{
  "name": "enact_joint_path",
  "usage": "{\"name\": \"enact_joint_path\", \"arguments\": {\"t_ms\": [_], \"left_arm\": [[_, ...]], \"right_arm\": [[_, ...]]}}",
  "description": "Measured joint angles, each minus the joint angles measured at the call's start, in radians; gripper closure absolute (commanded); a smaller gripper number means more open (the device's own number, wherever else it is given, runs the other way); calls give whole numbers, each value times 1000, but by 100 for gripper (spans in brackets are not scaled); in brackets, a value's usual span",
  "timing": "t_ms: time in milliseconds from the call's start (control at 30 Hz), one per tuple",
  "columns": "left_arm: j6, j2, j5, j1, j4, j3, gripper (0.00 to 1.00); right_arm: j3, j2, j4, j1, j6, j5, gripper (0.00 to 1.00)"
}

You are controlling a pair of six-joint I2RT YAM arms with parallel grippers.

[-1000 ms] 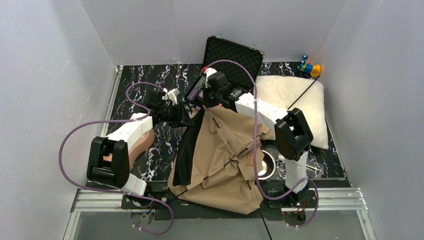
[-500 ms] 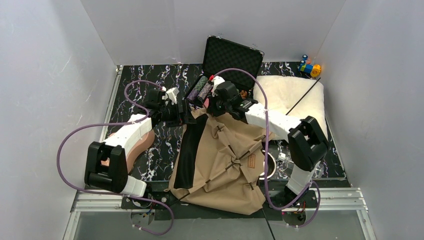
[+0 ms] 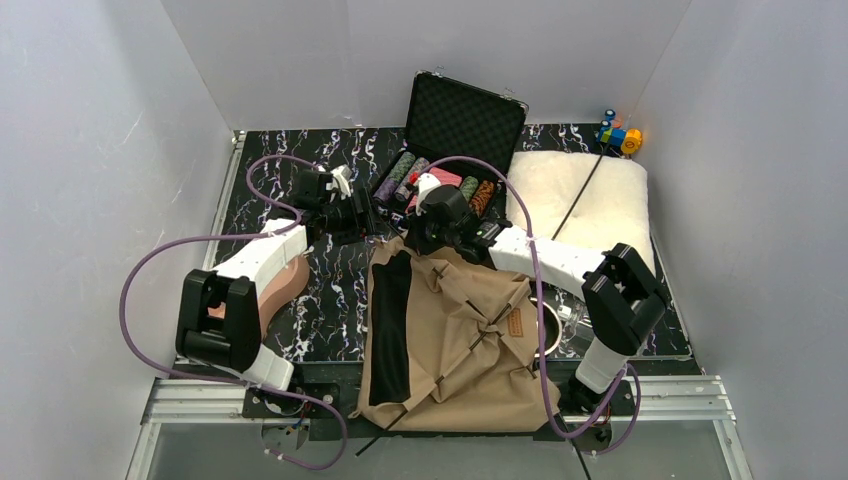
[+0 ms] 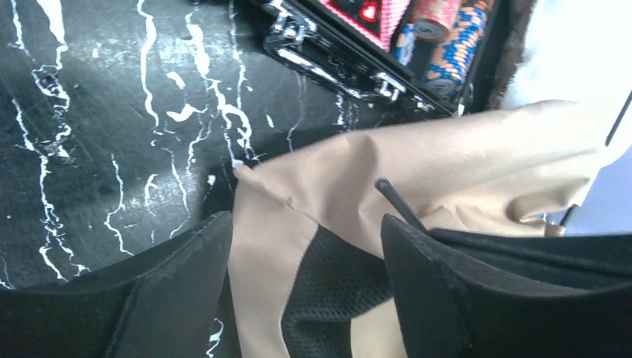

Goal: Set up the pet tent

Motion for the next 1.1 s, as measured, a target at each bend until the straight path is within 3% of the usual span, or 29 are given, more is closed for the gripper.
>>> {"name": "enact_joint_path", "arguments": {"t_ms": [300, 500, 933, 1100], "left_arm": [[-68, 39, -32, 100, 14, -4, 31], [-116, 90, 2, 116, 45, -18, 37], [-176, 166, 80, 109, 51, -69, 54], [-195, 206, 103, 108, 67, -69, 71]], "right_arm": [[-13, 0, -5, 34, 4, -5, 99], [-19, 0, -1, 42, 3, -3, 99], [-24, 0, 4, 57, -38, -5, 99], [-24, 8, 5, 68, -61, -11, 99]]}}
